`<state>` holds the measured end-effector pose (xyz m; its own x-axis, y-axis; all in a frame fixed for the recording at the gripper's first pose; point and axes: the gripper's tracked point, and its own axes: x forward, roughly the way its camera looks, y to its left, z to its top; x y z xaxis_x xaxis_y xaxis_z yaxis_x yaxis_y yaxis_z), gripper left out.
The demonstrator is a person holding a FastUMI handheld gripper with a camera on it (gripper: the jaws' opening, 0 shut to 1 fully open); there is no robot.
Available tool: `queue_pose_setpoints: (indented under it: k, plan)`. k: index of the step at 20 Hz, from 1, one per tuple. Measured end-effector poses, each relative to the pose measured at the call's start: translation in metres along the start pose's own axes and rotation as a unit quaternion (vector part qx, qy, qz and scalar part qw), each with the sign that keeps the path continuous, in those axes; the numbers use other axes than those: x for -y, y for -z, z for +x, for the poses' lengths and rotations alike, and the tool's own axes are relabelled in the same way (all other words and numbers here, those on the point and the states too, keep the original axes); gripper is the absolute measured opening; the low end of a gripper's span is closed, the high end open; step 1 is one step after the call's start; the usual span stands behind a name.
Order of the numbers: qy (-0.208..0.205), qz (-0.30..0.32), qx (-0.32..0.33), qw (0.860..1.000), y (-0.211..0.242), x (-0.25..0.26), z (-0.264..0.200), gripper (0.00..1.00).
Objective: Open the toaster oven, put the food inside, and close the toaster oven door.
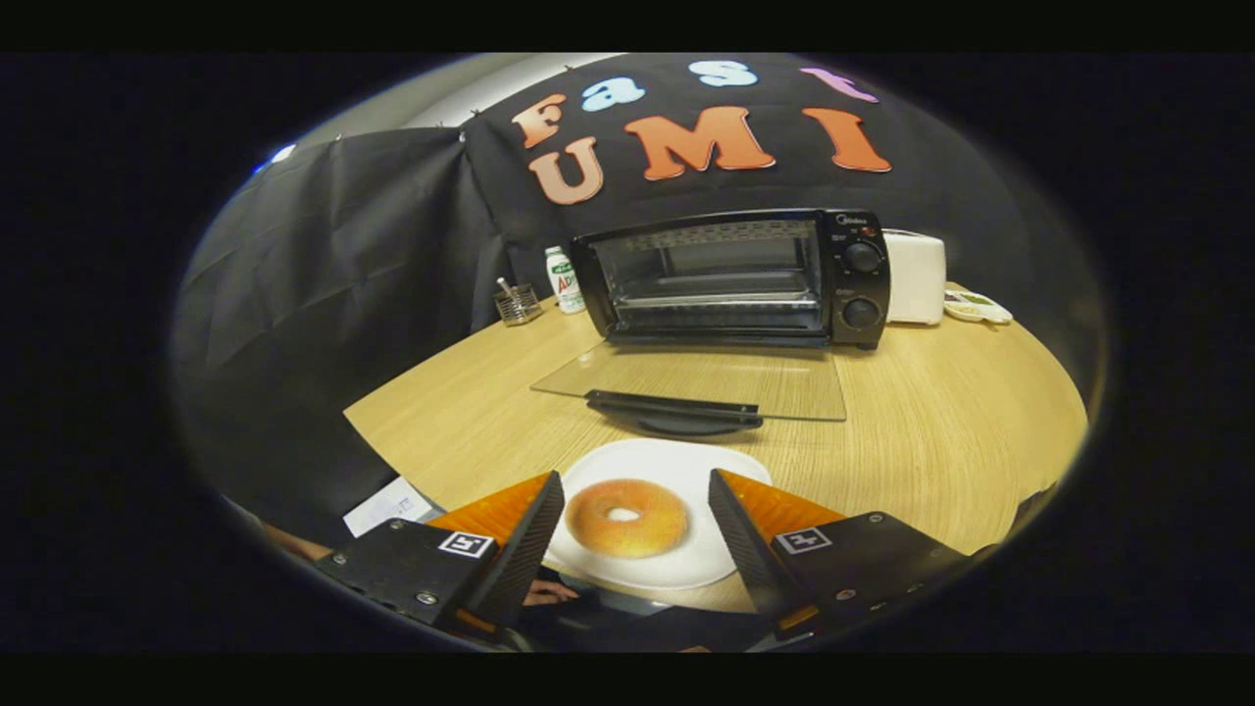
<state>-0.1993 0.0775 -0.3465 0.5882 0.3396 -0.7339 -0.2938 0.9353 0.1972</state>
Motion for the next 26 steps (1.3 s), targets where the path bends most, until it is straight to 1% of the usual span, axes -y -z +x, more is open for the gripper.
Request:
queue_pose_setpoints:
  k: [4,10,12,13,14,15,17,21,23,26]
  plan:
    - [0.005,-0.012,-0.027,1.000,0.022,-0.005,0.002,0.89]
    - [0.022,-0.039,-0.037,0.998,0.025,-0.002,0.010,0.89]
    - [0.023,-0.033,-0.040,0.998,0.024,-0.002,0.010,0.88]
    - [0.021,-0.024,-0.041,0.999,0.022,-0.002,0.010,0.80]
    - [0.016,-0.014,-0.036,0.999,0.019,-0.006,0.008,0.78]
    - [0.011,-0.002,-0.029,1.000,0.013,-0.008,0.008,0.73]
    - [0.002,0.023,-0.013,1.000,0.001,-0.012,0.008,0.69]
    - [-0.022,0.085,0.023,0.996,-0.028,-0.019,0.014,0.69]
    - [-0.040,0.126,0.048,0.990,-0.049,-0.022,0.017,0.69]
    - [-0.062,0.187,0.087,0.977,-0.083,-0.022,0.026,0.69]
